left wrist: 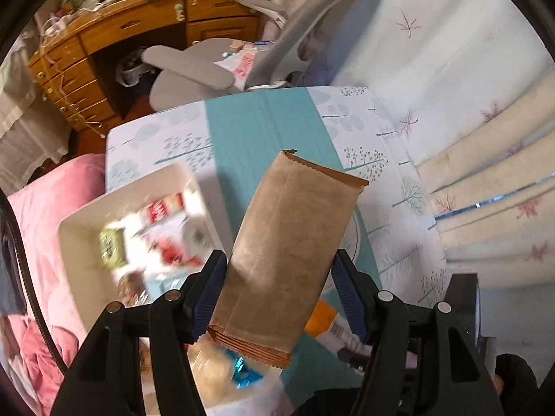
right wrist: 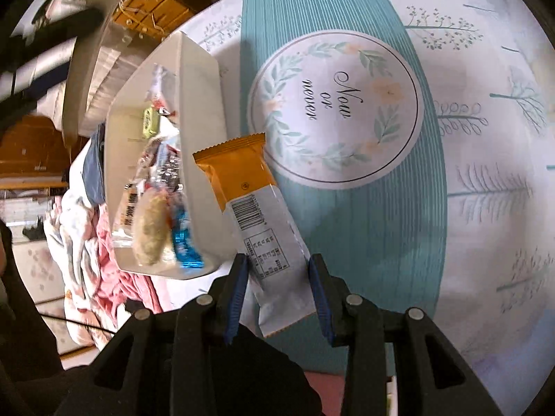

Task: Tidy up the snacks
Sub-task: 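Lower the brown packet into the tray with the left tool while the right drops the bar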

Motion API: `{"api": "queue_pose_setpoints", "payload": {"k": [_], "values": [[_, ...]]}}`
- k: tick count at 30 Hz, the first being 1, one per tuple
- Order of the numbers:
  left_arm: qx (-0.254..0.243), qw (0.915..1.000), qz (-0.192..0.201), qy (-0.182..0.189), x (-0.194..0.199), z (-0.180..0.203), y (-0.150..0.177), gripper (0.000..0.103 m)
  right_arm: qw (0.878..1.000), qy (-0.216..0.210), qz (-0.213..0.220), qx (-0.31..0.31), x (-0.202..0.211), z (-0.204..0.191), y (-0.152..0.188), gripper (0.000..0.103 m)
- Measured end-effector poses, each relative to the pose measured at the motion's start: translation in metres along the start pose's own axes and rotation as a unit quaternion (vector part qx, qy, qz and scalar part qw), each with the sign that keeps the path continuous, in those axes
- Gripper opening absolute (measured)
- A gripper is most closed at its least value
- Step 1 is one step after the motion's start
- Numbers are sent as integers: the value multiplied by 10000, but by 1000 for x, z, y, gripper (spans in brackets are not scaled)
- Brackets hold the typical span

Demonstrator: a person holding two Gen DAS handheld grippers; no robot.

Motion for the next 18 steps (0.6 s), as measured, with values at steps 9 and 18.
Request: {"api": "queue_pose_setpoints", "payload": {"k": [9,18], "values": [[91,9999,24,114,40,-59,70,61,9970,157,729,-208,15,-45,31,36],[208,9994,127,236,57,-116,120,61,9920,137,1245,-156,9,-104,53,36]]}}
Point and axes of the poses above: each gripper's, at about its wrist camera, not at the fingertips, and x roughly against the way its jaws point, z to its right, y to its underside, the point moved 6 cm from there along -x, roughly the way its jaws point
